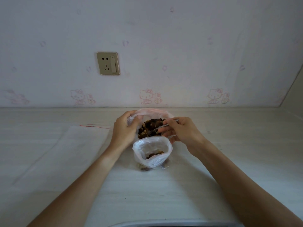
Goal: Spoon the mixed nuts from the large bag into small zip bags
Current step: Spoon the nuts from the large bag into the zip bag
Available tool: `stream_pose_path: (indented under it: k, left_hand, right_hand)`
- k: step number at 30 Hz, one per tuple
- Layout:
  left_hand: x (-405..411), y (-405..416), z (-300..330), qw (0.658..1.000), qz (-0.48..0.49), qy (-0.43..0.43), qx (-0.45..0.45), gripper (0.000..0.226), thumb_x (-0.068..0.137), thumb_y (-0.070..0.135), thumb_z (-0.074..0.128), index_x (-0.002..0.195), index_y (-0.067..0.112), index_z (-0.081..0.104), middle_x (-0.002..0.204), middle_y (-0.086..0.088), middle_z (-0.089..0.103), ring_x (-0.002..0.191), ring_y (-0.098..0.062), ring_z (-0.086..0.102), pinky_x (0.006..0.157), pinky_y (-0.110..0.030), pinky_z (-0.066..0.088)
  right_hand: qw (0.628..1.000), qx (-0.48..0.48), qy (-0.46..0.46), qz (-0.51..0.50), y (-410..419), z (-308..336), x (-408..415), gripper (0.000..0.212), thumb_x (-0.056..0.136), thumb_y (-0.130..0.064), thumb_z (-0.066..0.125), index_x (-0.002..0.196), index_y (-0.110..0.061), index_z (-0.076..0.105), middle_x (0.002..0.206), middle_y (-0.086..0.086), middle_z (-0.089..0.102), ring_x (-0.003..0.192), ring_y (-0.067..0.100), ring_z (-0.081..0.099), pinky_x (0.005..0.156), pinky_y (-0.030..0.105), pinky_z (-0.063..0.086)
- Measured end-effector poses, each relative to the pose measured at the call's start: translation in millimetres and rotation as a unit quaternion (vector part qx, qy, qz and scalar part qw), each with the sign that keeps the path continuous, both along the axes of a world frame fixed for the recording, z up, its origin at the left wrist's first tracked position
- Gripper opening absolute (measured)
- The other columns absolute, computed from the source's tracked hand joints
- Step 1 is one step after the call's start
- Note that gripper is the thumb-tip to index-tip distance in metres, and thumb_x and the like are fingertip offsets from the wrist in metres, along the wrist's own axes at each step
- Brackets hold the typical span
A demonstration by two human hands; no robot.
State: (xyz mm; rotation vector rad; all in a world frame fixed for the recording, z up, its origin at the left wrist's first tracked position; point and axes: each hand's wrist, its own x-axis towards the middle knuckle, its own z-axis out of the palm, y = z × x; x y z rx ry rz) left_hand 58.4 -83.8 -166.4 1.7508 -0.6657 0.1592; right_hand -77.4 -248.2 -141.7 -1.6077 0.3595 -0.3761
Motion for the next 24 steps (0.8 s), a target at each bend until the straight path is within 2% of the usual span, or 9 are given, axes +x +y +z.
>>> stream_pose_path:
  k: [3, 6, 10, 13, 20, 24]
  left_hand:
    - [-3, -3, 0, 1.000, -0.010, 0.012, -0.001, 0.017, 0.102, 0.021, 0.064, 0.117, 0.019, 0.073, 0.105, 0.008, 0.075, 0.098, -0.010, 0.070, 0.087, -0.023, 0.050]
    - [-2, -2, 1, 1.000, -0.008, 0.011, -0.002, 0.019, 0.103, 0.019, 0.063, 0.119, 0.016, 0.072, 0.108, 0.004, 0.075, 0.104, -0.014, 0.070, 0.092, -0.026, 0.051]
    - [-4, -1, 5, 1.000, 0.004, 0.021, -0.007, 0.019, 0.102, 0.020, 0.063, 0.119, 0.016, 0.072, 0.109, 0.004, 0.074, 0.107, -0.015, 0.069, 0.099, -0.032, 0.052]
    - [-6, 0, 7, 0.999, 0.007, 0.029, -0.016, 0.019, 0.103, 0.020, 0.063, 0.119, 0.015, 0.072, 0.111, 0.004, 0.074, 0.108, -0.015, 0.069, 0.100, -0.034, 0.052]
    - [-11, 8, 17, 0.999, -0.001, 0.041, -0.010, 0.022, 0.103, 0.029, 0.062, 0.123, 0.025, 0.070, 0.112, 0.021, 0.069, 0.108, 0.004, 0.063, 0.098, -0.025, 0.049]
    - [-11, 14, 18, 0.998, 0.004, 0.042, 0.046, 0.039, 0.103, 0.038, 0.061, 0.138, 0.023, 0.062, 0.131, 0.016, 0.061, 0.121, -0.004, 0.054, 0.100, -0.024, 0.039]
  right_hand:
    - [1.000, 0.001, 0.008, 0.003, 1, -1, 0, 0.026, 0.108, -0.017, 0.052, 0.103, -0.002, 0.072, 0.089, 0.010, 0.080, 0.060, 0.016, 0.071, 0.048, 0.025, 0.053]
    - [1.000, 0.026, 0.004, -0.005, -1, 1, -1, 0.028, 0.108, -0.017, 0.051, 0.104, 0.002, 0.071, 0.090, 0.013, 0.080, 0.062, 0.020, 0.070, 0.049, 0.029, 0.054]
    - [0.998, 0.061, 0.017, -0.017, -5, 1, -1, 0.030, 0.109, -0.017, 0.049, 0.111, 0.007, 0.068, 0.094, 0.017, 0.079, 0.064, 0.021, 0.070, 0.056, 0.032, 0.052]
    - [0.996, 0.088, 0.021, -0.022, -7, 2, -1, 0.029, 0.109, -0.017, 0.047, 0.113, 0.006, 0.066, 0.093, 0.017, 0.079, 0.064, 0.022, 0.071, 0.054, 0.032, 0.051]
    - [0.992, 0.118, -0.003, -0.037, -14, 5, -3, 0.028, 0.110, -0.017, 0.044, 0.110, 0.001, 0.066, 0.095, 0.018, 0.079, 0.067, 0.023, 0.072, 0.048, 0.031, 0.050]
    - [0.992, 0.117, -0.029, -0.048, -17, 11, -7, 0.027, 0.109, -0.017, 0.045, 0.111, 0.001, 0.066, 0.095, 0.017, 0.079, 0.066, 0.023, 0.071, 0.046, 0.030, 0.049]
